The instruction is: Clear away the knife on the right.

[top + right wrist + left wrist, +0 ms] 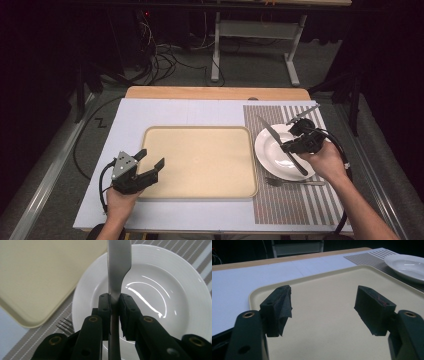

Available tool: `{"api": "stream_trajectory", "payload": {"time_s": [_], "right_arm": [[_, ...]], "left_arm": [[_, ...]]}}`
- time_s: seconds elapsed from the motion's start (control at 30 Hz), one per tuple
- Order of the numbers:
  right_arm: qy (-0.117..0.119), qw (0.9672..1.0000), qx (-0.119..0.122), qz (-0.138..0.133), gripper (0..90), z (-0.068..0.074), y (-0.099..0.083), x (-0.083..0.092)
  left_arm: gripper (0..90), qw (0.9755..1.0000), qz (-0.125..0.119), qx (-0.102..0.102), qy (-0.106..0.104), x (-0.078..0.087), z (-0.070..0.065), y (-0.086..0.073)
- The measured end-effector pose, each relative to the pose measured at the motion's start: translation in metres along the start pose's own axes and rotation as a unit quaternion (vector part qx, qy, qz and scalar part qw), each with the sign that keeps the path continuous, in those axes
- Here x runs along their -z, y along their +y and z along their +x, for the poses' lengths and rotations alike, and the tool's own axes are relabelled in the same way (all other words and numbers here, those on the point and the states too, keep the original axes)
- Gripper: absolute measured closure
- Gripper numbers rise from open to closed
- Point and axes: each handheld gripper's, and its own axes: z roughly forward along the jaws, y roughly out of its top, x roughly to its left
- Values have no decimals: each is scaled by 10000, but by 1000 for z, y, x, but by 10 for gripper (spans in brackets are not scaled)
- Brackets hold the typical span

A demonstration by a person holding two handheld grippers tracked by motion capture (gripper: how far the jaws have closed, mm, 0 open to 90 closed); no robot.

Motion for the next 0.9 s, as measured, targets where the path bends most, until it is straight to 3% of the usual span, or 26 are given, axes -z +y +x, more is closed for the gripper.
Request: {"api": "stream_trajectory", "payload": {"time_s": [0.33, 0.63, 0.67, 0.7, 0.9], "right_arm": [[261, 9996, 85, -79, 807, 20, 8, -6], [429, 9987, 280, 43, 808, 38, 16, -16], [442, 9988, 202, 67, 808, 41, 16, -16], [488, 9983, 324, 38, 807, 42, 18, -18], [613, 9972, 412, 117, 807, 57, 28, -25]], "left_arm": [[305, 10000, -33, 21, 23, 1, 1, 0], [305, 10000, -54, 5, 35, 2, 1, 0], [305, 10000, -56, 4, 35, 2, 1, 0], [305, 10000, -53, 2, 34, 2, 1, 0], [305, 10000, -45, -17, 64, 1, 1, 0]]}}
